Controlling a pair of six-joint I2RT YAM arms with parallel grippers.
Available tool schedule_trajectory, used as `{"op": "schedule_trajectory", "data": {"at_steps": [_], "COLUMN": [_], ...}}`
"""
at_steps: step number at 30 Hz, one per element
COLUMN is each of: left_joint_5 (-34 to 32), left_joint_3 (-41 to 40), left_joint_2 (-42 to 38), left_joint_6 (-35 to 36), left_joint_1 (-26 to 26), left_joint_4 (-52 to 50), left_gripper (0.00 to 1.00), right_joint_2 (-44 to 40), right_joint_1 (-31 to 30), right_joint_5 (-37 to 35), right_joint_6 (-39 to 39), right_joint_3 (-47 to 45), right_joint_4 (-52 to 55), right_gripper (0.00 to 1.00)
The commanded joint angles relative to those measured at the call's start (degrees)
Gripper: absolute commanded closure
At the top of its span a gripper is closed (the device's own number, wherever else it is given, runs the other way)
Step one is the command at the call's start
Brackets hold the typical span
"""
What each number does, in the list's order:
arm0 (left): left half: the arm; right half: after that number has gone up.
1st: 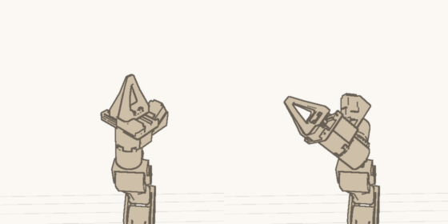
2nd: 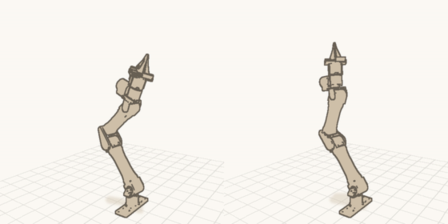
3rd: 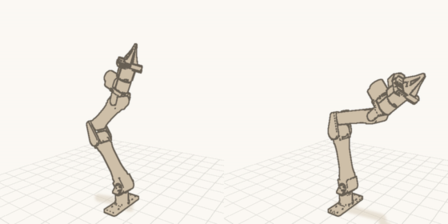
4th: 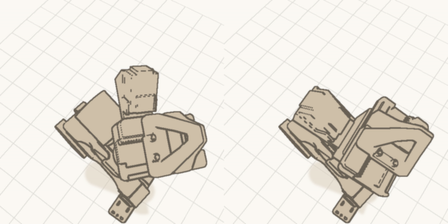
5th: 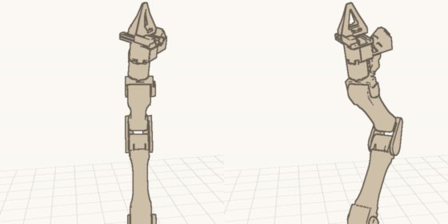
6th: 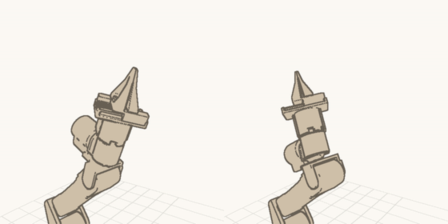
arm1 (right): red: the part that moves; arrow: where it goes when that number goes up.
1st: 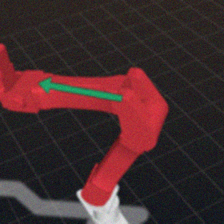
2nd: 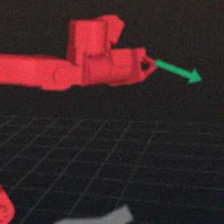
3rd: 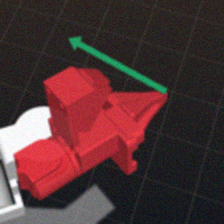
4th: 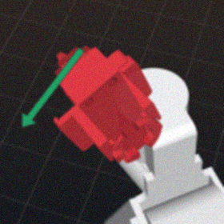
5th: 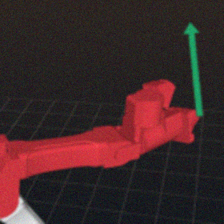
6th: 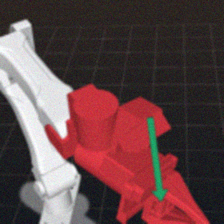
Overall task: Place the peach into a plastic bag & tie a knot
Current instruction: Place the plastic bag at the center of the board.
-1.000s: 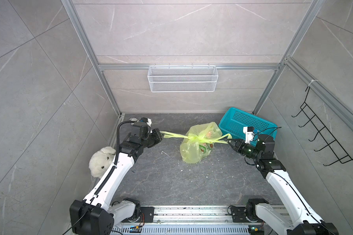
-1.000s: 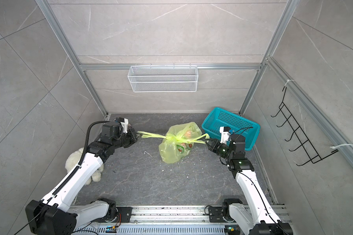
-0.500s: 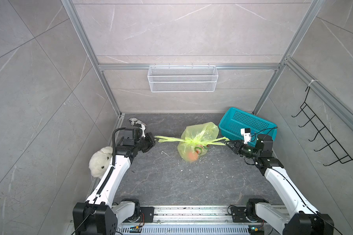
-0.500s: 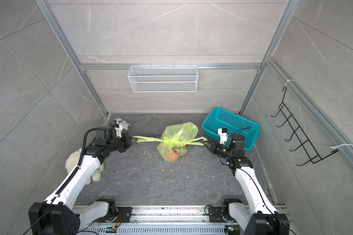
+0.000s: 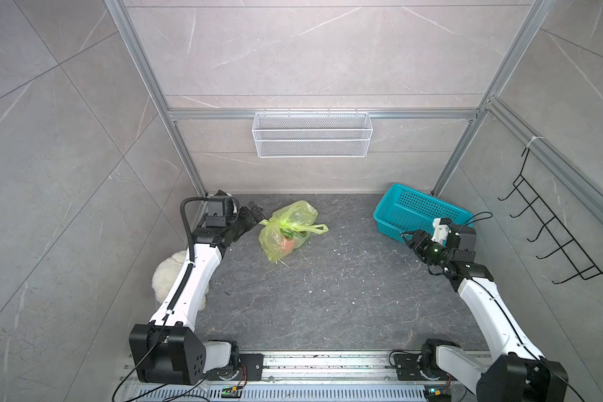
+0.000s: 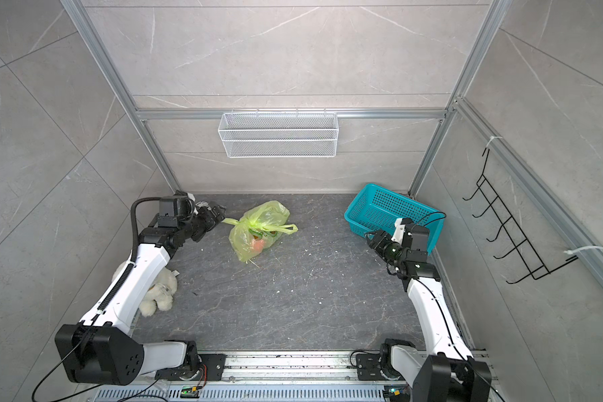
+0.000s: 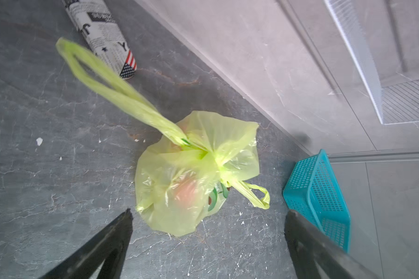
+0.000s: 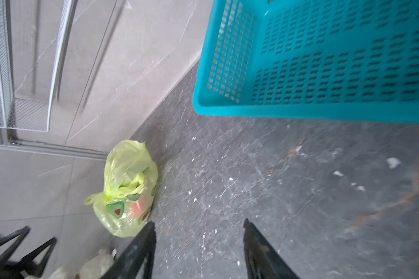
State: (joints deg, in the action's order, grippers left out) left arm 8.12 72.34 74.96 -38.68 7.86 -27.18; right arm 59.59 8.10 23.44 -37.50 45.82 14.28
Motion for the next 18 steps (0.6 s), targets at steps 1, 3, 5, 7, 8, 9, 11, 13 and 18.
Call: {"op": "schedule_trajectory", "data": {"at_steps": [1, 3, 5, 7, 8, 9, 11, 13, 18], "left_joint_5": [-5.59, -6.15, -8.58, -12.53, -17.13, -23.13, -35.59, -44.18, -40.98], "left_joint_3": [5.83, 6.39, 5.95, 4.11, 2.67, 0.65, -3.88, -13.05, -32.55], "left_joint_2": [-1.98, -4.3, -7.41, -10.68, -12.15, -13.85, -17.26, -21.69, -27.04], "left_joint_6": [6.66, 8.51, 11.0, 14.4, 14.84, 14.46, 13.71, 14.33, 10.14], "left_joint_1": [4.15, 6.77, 9.1, 9.9, 9.91, 9.82, 9.68, 8.47, -1.05], "left_joint_4": [-6.41, -6.75, -6.27, -4.52, -3.65, -2.75, -0.94, 6.57, 21.78], "left_gripper": [0.0, 0.0, 0.0, 0.0, 0.0, 0.0, 0.01, 0.01, 0.0], "right_joint_2": [-5.7, -8.68, -11.62, -14.49, -15.66, -16.82, -18.21, -18.33, -13.52], "right_joint_1": [-0.32, -0.35, -0.34, -0.39, -0.41, -0.44, -0.44, -0.5, -1.02], "right_joint_5": [-12.72, -16.77, -20.85, -25.56, -28.16, -30.86, -34.44, -37.31, -33.12], "right_joint_6": [1.7, 1.86, 1.95, 1.93, 1.39, 1.15, 1.56, 2.47, 7.2], "right_joint_3": [2.14, 1.84, 1.0, -0.35, -1.02, -2.06, -4.18, -7.1, -15.82], "right_joint_4": [4.02, 4.22, 4.21, 3.67, 3.47, 2.96, 1.67, 0.18, -11.93], "right_gripper": [0.38, 0.37, 0.33, 0.01, 0.0, 0.0, 0.0, 0.0, 0.0]}}
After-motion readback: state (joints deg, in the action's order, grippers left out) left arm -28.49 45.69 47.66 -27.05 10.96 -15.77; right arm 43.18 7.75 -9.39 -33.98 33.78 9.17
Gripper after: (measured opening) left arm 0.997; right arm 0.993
